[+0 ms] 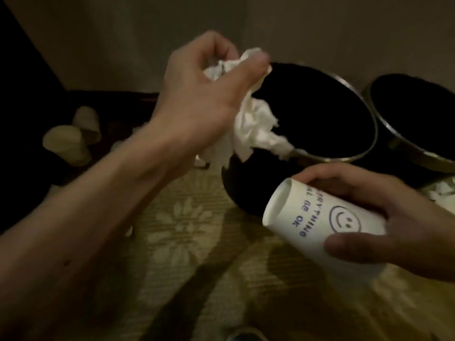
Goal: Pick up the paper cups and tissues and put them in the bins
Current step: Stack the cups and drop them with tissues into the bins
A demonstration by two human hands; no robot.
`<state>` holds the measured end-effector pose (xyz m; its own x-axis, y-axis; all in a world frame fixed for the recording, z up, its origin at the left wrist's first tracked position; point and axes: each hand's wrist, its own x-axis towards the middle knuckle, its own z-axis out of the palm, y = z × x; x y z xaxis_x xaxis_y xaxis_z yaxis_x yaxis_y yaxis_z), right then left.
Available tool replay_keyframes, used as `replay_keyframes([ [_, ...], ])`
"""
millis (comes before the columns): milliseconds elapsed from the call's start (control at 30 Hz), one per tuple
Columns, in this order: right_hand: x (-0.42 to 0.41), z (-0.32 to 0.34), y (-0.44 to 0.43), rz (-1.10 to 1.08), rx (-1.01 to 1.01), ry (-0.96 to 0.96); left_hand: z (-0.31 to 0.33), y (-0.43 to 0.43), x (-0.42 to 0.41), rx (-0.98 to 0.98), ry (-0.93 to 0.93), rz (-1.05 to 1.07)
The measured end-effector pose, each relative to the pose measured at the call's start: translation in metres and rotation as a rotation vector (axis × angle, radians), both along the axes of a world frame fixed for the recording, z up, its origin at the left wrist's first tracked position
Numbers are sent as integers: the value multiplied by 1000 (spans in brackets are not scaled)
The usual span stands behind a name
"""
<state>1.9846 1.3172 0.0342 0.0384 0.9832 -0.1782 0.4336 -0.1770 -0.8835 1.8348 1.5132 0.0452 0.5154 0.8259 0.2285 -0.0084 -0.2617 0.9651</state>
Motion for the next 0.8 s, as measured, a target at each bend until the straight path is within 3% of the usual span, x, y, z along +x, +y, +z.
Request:
replay_keyframes([
  [133, 14, 37, 16, -90, 189, 49, 31, 8, 44, 188, 76, -15],
  [267, 42, 40, 13, -328, 261, 168, 21, 6, 79, 216, 216, -82],
  [400, 58, 36, 10, -586, 284, 200, 2, 0, 99, 189, 547, -307],
  [467, 64, 35, 12, -639, 292, 161, -3, 2, 104, 136, 744, -435],
  [533, 69, 35, 15, -642, 293, 95, -3, 9, 105, 87, 822, -512],
  [600, 75, 35, 22, -624, 291, 65, 4, 16, 102, 134, 773, -492],
  [733, 79, 34, 51, -558, 259, -46, 20, 26, 93, 210, 444, -408],
  [800, 79, 32, 69, -486, 212, -95, 24, 29, 89, 206, 417, -432],
])
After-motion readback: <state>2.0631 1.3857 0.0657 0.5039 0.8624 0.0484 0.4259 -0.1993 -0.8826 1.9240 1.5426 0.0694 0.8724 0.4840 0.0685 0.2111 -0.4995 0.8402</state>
